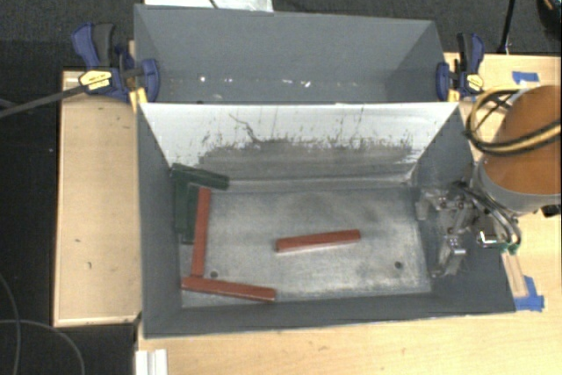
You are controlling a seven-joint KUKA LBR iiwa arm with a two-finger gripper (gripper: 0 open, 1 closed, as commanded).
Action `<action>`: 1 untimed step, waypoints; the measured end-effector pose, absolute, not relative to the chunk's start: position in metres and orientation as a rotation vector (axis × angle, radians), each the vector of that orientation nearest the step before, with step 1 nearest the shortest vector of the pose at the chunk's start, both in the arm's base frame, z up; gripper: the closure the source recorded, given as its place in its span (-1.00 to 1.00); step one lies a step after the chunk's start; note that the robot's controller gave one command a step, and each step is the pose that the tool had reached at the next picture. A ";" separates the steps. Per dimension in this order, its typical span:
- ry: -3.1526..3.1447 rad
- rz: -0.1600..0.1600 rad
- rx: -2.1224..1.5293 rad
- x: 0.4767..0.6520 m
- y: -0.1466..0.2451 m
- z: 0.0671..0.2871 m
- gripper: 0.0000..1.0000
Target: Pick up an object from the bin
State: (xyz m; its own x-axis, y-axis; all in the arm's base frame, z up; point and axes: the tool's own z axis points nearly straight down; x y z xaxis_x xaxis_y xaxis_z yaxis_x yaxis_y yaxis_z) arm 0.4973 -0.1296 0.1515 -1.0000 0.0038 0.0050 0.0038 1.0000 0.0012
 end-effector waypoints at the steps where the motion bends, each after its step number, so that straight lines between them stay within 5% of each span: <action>1: -3.137 -0.009 0.053 0.526 -0.040 0.072 -1.00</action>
Offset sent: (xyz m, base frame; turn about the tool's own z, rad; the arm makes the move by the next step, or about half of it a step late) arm 0.0286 0.0828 -0.0764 -0.0292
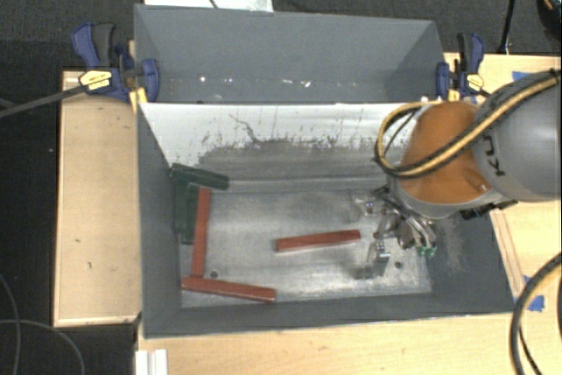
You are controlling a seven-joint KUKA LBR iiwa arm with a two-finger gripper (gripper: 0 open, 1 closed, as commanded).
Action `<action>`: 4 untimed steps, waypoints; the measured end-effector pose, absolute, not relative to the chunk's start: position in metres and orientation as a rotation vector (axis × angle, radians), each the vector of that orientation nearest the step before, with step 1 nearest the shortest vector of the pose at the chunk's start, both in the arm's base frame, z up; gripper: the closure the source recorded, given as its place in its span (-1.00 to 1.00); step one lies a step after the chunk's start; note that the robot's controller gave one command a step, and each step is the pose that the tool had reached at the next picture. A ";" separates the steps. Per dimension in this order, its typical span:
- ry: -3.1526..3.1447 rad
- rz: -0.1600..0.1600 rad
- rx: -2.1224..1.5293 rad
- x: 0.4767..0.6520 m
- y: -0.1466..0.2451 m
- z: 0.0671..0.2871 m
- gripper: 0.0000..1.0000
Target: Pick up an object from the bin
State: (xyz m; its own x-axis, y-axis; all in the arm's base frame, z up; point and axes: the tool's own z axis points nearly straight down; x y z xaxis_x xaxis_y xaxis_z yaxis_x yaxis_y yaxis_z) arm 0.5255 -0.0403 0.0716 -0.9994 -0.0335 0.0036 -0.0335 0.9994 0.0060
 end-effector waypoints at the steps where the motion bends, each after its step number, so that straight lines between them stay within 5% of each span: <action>1: -3.136 -0.005 0.280 0.574 0.029 0.071 -1.00; 2: -3.133 0.000 0.279 0.573 0.025 0.071 1.00; 3: -3.136 0.001 0.306 0.560 0.030 0.172 1.00; 4: -3.140 0.002 0.284 0.571 0.021 0.238 1.00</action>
Offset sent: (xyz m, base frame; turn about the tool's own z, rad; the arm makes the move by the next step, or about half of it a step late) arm 0.0466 0.0653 -0.0016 -0.1347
